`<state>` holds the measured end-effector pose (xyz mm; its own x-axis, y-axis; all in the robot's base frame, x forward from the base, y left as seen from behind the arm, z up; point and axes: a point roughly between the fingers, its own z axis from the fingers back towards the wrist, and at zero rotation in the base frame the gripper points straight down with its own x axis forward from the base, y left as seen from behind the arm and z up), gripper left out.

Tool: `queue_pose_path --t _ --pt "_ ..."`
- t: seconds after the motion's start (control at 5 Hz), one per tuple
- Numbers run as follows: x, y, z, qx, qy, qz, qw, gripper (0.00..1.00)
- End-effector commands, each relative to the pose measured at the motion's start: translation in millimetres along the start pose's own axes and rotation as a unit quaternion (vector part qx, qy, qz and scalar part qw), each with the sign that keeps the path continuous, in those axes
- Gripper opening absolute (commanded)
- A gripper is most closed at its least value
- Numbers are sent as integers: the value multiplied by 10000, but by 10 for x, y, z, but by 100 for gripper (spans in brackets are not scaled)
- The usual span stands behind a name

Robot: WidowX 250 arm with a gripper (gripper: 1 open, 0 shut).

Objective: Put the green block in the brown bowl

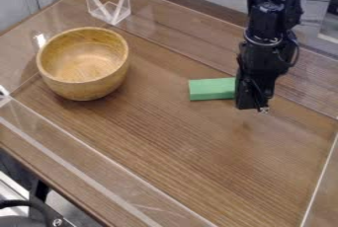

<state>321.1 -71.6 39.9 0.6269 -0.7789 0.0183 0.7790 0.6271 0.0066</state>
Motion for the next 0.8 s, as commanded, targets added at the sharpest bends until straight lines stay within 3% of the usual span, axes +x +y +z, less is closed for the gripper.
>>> queue_pose_path --t 0.0,0.4,0.6 --pt "82 40 216 233 -371 -90 9990 0" --pt "-39 28 268 222 -478 -140 9985 0" --pt "-114 111 250 245 -524 54 9983 0"
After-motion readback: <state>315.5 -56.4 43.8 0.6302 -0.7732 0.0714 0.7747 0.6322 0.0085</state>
